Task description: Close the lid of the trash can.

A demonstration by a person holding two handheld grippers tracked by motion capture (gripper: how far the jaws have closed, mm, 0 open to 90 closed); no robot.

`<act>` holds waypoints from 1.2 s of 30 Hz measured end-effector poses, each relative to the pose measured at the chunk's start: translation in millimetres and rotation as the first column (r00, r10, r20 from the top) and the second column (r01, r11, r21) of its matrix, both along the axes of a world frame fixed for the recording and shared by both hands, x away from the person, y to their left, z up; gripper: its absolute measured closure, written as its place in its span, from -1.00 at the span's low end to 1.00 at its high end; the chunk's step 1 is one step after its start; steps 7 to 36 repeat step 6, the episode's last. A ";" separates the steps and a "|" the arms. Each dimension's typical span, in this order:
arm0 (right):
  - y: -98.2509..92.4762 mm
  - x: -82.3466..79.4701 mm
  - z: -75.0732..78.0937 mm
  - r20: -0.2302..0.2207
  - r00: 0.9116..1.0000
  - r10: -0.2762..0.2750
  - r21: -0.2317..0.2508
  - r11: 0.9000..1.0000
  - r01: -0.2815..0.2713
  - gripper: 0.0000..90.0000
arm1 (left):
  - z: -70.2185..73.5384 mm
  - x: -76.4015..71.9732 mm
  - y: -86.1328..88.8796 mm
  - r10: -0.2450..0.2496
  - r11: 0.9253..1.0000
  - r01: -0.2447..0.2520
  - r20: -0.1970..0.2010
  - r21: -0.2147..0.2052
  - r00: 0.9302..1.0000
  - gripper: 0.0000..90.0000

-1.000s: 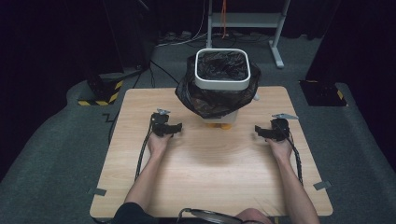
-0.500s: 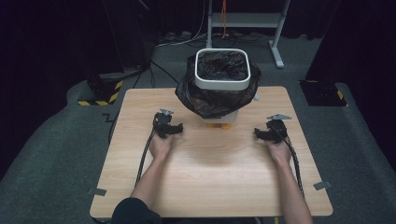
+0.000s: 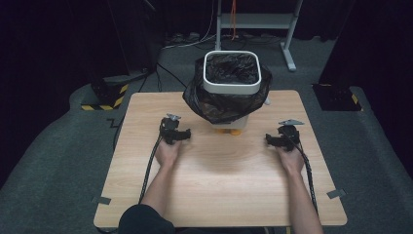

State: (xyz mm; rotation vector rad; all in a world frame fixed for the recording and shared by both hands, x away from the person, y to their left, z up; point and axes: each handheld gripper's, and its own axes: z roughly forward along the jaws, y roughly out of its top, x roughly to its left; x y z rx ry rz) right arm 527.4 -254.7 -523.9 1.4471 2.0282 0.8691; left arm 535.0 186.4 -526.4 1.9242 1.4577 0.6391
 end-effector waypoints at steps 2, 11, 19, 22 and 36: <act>-0.2 0.0 0.0 0.001 1.000 0.001 -0.001 1.000 -0.001 -0.59 | 0.0 0.0 0.3 -0.003 1.000 0.003 -0.001 0.001 1.000 -0.60; -1.1 0.7 -0.3 -0.006 1.000 -0.001 0.014 1.000 0.001 -0.59 | 0.0 0.0 0.3 -0.003 1.000 0.003 -0.001 0.001 1.000 -0.60; -1.1 0.7 -0.3 -0.006 1.000 -0.001 0.014 1.000 0.001 -0.59 | 0.0 0.0 0.3 -0.003 1.000 0.003 -0.001 0.001 1.000 -0.60; -1.1 0.7 -0.3 -0.006 1.000 -0.001 0.014 1.000 0.001 -0.59 | 0.0 0.0 0.3 -0.003 1.000 0.003 -0.001 0.001 1.000 -0.60; -1.1 0.7 -0.3 -0.006 1.000 -0.001 0.014 1.000 0.001 -0.59 | 0.0 0.0 0.3 -0.003 1.000 0.003 -0.001 0.001 1.000 -0.60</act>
